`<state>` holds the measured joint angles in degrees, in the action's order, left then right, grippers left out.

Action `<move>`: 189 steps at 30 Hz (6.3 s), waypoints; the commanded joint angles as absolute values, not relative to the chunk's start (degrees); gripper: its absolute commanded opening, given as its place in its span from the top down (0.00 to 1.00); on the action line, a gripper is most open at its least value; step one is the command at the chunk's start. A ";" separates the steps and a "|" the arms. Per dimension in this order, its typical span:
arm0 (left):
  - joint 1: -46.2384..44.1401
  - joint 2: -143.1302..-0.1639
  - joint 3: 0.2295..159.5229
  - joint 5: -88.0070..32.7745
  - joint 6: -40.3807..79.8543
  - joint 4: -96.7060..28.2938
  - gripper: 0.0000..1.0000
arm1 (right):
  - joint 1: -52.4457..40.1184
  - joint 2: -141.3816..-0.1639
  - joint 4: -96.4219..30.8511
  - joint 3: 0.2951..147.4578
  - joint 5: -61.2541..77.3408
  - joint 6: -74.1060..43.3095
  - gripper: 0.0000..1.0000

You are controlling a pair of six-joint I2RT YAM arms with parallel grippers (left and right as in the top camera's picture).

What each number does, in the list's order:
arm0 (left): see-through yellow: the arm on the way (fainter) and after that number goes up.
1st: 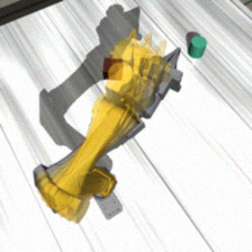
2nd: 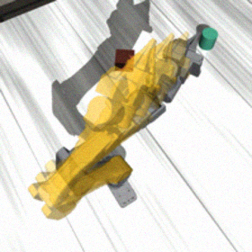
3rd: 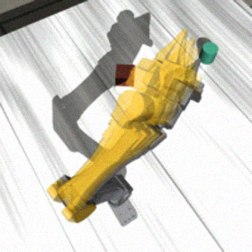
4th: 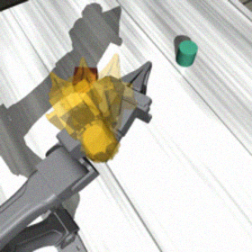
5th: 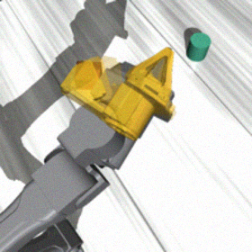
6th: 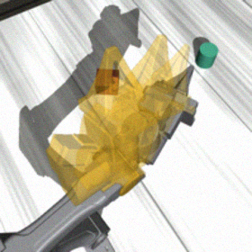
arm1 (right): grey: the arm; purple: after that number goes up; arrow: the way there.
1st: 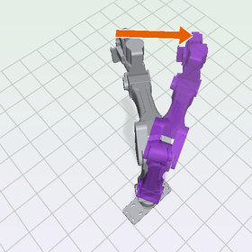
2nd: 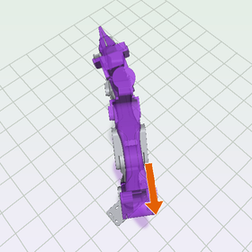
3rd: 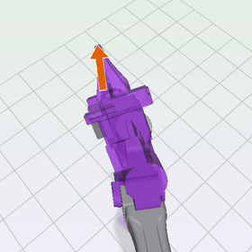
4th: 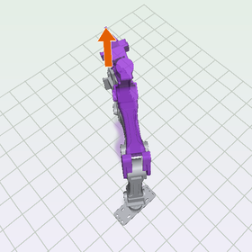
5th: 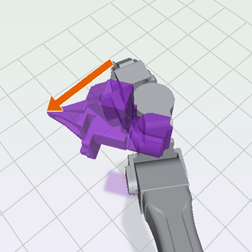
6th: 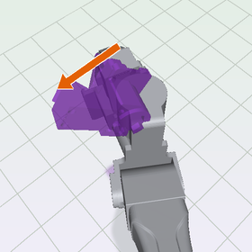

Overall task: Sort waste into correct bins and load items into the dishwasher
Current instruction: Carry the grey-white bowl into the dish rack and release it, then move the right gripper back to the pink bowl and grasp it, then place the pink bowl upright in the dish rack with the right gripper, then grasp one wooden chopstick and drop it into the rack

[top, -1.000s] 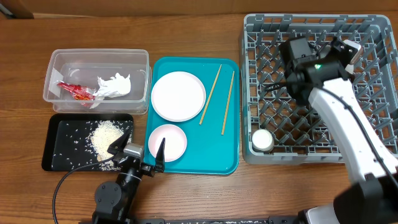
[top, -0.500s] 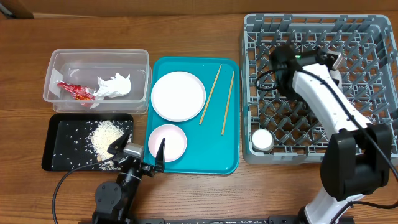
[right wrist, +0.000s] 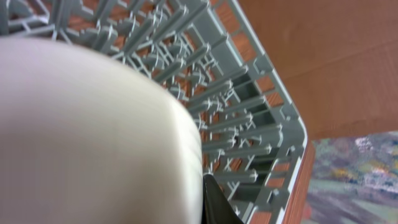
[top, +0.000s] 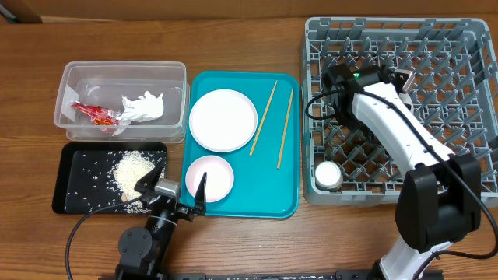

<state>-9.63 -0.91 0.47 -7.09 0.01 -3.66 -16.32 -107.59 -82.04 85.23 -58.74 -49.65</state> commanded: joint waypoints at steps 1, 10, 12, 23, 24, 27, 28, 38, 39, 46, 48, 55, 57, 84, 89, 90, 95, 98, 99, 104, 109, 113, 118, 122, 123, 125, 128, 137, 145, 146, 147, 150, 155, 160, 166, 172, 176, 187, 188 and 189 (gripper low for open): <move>-9.34 -0.62 0.27 -7.09 -0.01 -3.81 0.00 | -16.40 -108.44 -80.88 85.73 -64.99 -51.48 0.96; -9.34 -0.62 0.27 -7.09 -0.01 -3.81 0.00 | -13.89 -108.47 -73.32 85.73 -66.08 -47.40 0.96; -9.34 -0.62 0.27 -7.09 -0.01 -3.81 0.00 | -13.74 -108.47 -73.69 85.65 -64.23 -47.33 0.96; -9.34 -0.62 0.27 -7.09 -0.01 -3.81 0.00 | -16.03 -108.47 -77.12 81.65 -56.69 -48.27 0.96; -9.34 -0.62 0.27 -7.09 -0.03 -3.81 0.00 | -16.40 -108.44 -77.60 81.65 -56.69 -48.36 0.96; -9.34 -0.62 0.27 -7.09 -0.01 -3.81 0.00 | -17.76 -108.44 -79.68 81.82 -56.66 -50.70 0.75; -9.34 -0.62 0.27 -7.09 -0.01 -3.81 0.00 | -18.13 -108.44 -80.55 81.95 -56.60 -51.90 0.75; -9.34 -0.62 0.27 -7.09 -0.01 -3.81 0.00 | -25.47 -106.28 -86.15 90.13 -39.33 -53.76 0.25; -9.34 -0.62 0.27 -7.09 -0.01 -3.81 0.00 | -26.57 -105.95 -85.47 91.20 -37.26 -51.99 0.22; -9.34 -0.62 0.27 -7.09 -0.01 -3.81 0.00 | -36.14 -105.01 -68.97 93.91 -0.01 -29.52 0.20; -9.34 -0.62 0.27 -7.09 -0.01 -3.81 0.00 | -38.15 -105.19 -65.32 93.43 8.25 -28.21 0.21; -9.34 -0.62 0.27 -7.09 -0.01 -3.81 0.00 | -46.15 -107.42 -57.19 88.77 10.92 -36.62 0.32; -9.34 -0.62 0.27 -7.09 -0.01 -3.81 0.00 | -47.83 -108.05 -55.20 85.93 9.61 -41.04 0.33; -9.34 -0.62 0.27 -7.09 -0.01 -3.81 0.00 | -27.55 -85.69 -57.12 81.47 -47.33 -35.64 0.96; -9.34 -0.62 0.27 -7.09 -0.01 -3.81 0.00 | -18.61 -85.67 -62.28 81.45 -66.39 -35.33 0.96; -9.34 -0.62 0.27 -7.09 -0.01 -3.84 0.00 | -17.32 -85.82 -63.00 81.43 -67.77 -35.35 0.96; -9.34 -0.62 0.27 -7.09 -0.01 -3.81 0.00 | -8.73 -86.94 -63.75 81.17 -68.14 -35.55 0.96; -9.34 -0.62 0.27 -7.09 -0.01 -3.81 0.00 | -4.03 -88.62 -63.59 80.95 -68.12 -35.53 0.96; -9.34 -0.62 0.27 -7.09 -0.01 -3.81 0.00 | -2.31 -89.41 -63.66 80.95 -68.10 -35.53 0.96; -9.34 -0.62 0.27 -7.09 -0.01 -3.81 0.00 | 4.43 -94.19 -65.41 80.95 -67.68 -35.48 0.96; -9.34 -0.62 0.27 -7.09 -0.01 -3.81 0.00 | 6.13 -99.26 -66.52 80.95 -65.91 -35.51 0.96; -9.34 -0.62 0.27 -7.09 -0.01 -3.81 0.00 | 4.34 -102.35 -66.65 80.95 -64.40 -35.51 0.96; -9.34 -0.62 0.27 -7.09 -0.01 -3.81 0.00 | 0.80 -105.38 -67.09 80.95 -63.20 -35.51 0.96; -9.34 -0.62 0.27 -7.09 -0.01 -3.81 0.00 | -0.80 -107.39 -68.23 80.95 -63.99 -35.55 0.96; -9.34 -0.62 0.27 -7.09 -0.01 -3.81 0.00 | -1.19 -107.44 -68.55 80.93 -63.94 -35.57 0.96; -9.34 -0.62 0.27 -7.09 -0.01 -3.81 0.00 | -2.26 -107.42 -68.93 81.03 -67.33 -35.53 0.96; -9.34 -0.62 0.27 -7.09 -0.01 -3.81 0.00 | -2.50 -107.42 -68.86 81.06 -74.06 -35.55 0.96; -9.34 -0.62 0.27 -7.09 -0.01 -3.81 0.00 | 2.07 -107.44 -67.61 81.01 -72.12 -35.53 0.96; -9.34 -0.62 0.27 -7.09 -0.01 -3.81 0.00 | -0.32 -107.46 -67.64 80.95 -64.55 -35.53 0.96; -9.34 -0.62 0.27 -7.09 -0.01 -3.81 0.00 | -1.10 -107.50 -67.81 80.95 -64.14 -35.53 0.96; -9.34 -0.62 0.27 -7.09 -0.01 -3.84 0.00 | -1.78 -107.50 -68.16 80.95 -64.16 -35.53 0.96; -9.34 -0.62 0.27 -7.09 -0.01 -3.81 0.00 | -3.29 -107.50 -69.17 80.97 -63.86 -35.55 0.92; -9.34 -0.62 0.27 -7.09 -0.01 -3.81 0.00 | -5.28 -107.33 -71.90 81.84 -58.17 -37.91 0.53; -9.34 -0.62 0.27 -7.09 -0.01 -3.81 0.00 | -8.91 -105.62 -78.43 87.94 -48.25 -45.01 0.42; -9.34 -0.62 0.27 -7.09 -0.01 -3.81 0.00 | -17.30 -101.41 -78.54 94.65 -26.76 -38.35 0.38; -9.34 -0.62 0.27 -7.09 -0.01 -3.81 0.00 | -27.79 -101.71 -68.25 93.78 4.91 -27.40 0.38; -9.34 -0.62 0.27 -7.09 -0.01 -3.81 0.00 | -33.50 -104.51 -61.28 93.41 5.32 -29.39 0.44; -9.34 -0.62 0.27 -7.09 -0.01 -3.81 0.00 | -34.00 -117.91 -57.54 93.03 -10.20 -40.03 0.57; -9.34 -0.62 0.27 -7.09 -0.01 -3.81 0.00 | -33.58 -118.91 -57.74 93.03 -11.51 -40.07 0.57; -9.34 -0.62 0.27 -7.09 -0.01 -3.81 0.00 | -33.08 -119.92 -57.89 93.01 -12.56 -40.07 0.57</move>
<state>-9.63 -0.91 0.47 -7.09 0.01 -3.66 -34.76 -117.32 -57.76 93.30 -7.07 -38.44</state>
